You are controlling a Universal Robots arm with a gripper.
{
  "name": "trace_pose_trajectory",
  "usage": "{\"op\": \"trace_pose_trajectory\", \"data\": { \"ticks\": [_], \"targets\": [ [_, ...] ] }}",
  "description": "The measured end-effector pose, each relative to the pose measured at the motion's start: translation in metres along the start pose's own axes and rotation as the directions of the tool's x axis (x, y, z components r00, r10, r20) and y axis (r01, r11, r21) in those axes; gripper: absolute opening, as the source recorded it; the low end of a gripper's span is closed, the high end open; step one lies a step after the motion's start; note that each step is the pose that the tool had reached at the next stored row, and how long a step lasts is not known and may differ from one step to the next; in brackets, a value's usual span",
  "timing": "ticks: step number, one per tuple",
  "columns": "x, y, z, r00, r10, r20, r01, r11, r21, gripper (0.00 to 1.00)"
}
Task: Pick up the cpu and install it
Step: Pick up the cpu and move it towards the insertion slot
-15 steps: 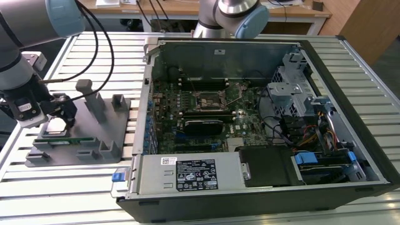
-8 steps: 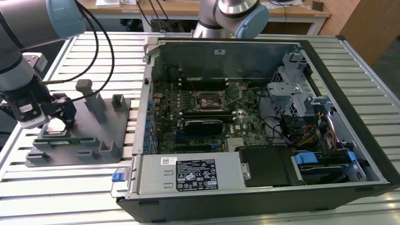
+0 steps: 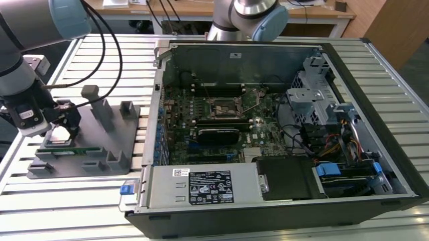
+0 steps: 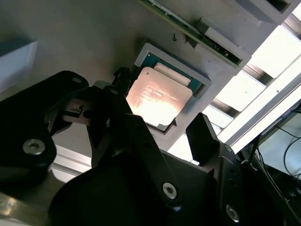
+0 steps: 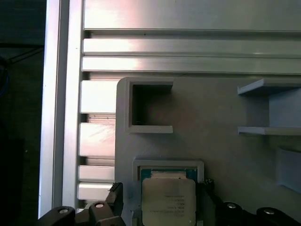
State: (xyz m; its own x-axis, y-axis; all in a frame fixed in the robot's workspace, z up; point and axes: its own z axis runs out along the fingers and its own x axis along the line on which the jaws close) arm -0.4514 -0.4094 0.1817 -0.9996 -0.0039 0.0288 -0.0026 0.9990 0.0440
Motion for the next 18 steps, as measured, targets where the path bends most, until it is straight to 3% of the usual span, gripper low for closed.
{"op": "trace_pose_trajectory", "data": {
  "ticks": [2,3,11,12,18],
  "targets": [
    [0.0,0.0001,-0.0011,1.0,0.0,0.0002,0.0,1.0,0.0009,0.75],
    [0.0,0.0002,-0.0019,1.0,0.0,0.0001,0.0,1.0,0.0013,0.68],
    [0.0001,0.0002,-0.0034,1.0,0.0,0.0005,0.0,1.0,0.0076,0.66],
    [0.0001,0.0002,-0.0033,1.0,0.0,0.0006,0.0,1.0,0.0076,0.6],
    [0.0,0.0003,-0.0043,1.0,0.0,0.0006,0.0,1.0,0.0084,0.6]
  ]
}}
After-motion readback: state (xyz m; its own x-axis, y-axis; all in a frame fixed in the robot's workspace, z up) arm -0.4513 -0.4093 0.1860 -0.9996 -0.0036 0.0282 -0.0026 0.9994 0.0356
